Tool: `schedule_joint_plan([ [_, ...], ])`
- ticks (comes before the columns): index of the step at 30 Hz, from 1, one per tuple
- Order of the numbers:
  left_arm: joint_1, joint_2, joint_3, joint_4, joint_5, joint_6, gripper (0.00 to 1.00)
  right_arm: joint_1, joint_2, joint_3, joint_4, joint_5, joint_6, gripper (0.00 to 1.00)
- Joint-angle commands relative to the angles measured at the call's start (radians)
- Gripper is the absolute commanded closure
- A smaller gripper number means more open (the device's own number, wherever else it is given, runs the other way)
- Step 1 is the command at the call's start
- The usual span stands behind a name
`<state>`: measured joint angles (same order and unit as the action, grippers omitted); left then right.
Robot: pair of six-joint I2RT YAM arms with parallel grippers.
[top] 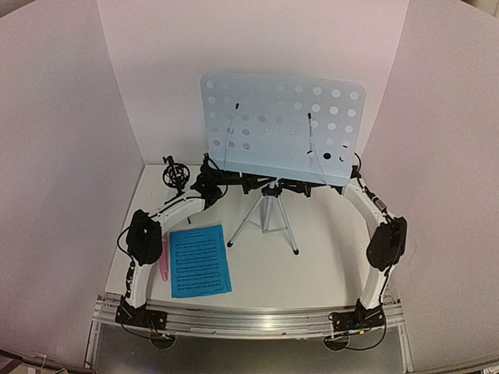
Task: Set up the instrument practice props
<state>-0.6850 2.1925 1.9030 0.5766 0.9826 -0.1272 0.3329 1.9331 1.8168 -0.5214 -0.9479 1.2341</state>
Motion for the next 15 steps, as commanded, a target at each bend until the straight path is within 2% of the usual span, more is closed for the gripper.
schedule_joint_plan([
  [1,-0.005,0.016,-0.004,-0.086,-0.050,0.099,1.00,0.052,-0.051,0.052,-0.126,-0.045,-0.068,0.74],
  [4,-0.005,0.010,-0.011,-0.082,-0.041,0.098,1.00,0.021,-0.099,0.063,-0.126,0.029,-0.213,0.67],
  [7,-0.005,0.006,-0.019,-0.079,-0.035,0.098,1.00,0.015,-0.149,0.037,-0.126,0.122,-0.424,0.61],
  [9,-0.005,0.004,-0.019,-0.078,-0.035,0.098,1.00,0.014,-0.192,-0.009,-0.124,0.186,-0.589,0.59],
  [12,-0.002,0.002,-0.019,-0.078,-0.025,0.088,1.00,0.014,-0.248,-0.092,-0.088,0.270,-0.921,0.57],
  [15,0.001,-0.003,-0.027,-0.068,-0.018,0.078,1.00,0.015,-0.307,-0.194,0.006,0.265,-1.216,0.54],
])
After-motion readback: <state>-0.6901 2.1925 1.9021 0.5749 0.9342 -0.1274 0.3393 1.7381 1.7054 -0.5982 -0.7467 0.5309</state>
